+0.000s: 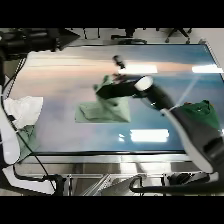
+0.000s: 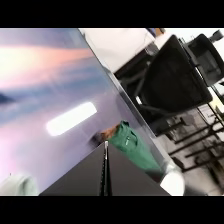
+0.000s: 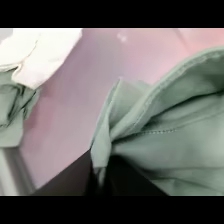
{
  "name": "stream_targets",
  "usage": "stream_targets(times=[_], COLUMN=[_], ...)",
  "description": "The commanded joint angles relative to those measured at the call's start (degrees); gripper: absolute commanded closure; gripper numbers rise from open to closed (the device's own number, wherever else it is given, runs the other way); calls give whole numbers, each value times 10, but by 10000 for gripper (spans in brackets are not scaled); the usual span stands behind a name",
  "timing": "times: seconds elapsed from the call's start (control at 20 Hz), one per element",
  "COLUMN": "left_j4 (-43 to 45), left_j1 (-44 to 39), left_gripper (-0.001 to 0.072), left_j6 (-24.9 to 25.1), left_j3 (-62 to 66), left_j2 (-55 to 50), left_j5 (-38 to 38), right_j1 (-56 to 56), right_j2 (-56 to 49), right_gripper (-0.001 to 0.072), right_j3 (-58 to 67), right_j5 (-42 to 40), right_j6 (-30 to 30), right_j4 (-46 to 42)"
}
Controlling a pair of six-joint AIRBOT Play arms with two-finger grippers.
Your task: Fold the shirts.
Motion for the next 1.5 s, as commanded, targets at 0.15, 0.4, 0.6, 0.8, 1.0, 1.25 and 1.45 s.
stream_targets(times=[0.15,0.4,0.6,0.8,1.0,1.25,1.45], left_j4=[-10,-7,-7,-7,-7,-7,-7], left_j1=[31,32,32,31,31,31,31], left_gripper=[695,695,694,695,694,694,694], left_j6=[69,76,76,76,76,76,76], left_j3=[-106,-115,-115,-115,-115,-115,-115], left_j2=[83,83,83,83,83,83,83], left_j5=[-1,0,-1,-4,-12,-17,-18], right_j1=[196,68,-108,-250,-263,-205,-159], right_j2=[-120,-43,-8,-32,-96,-169,-195], right_gripper=[232,234,234,232,231,168,205], right_j3=[35,35,35,34,34,34,35], right_j5=[-230,24,160,275,314,310,272], right_j6=[-216,-113,89,151,151,149,107], right_j4=[90,4,-120,-163,-163,-157,-94])
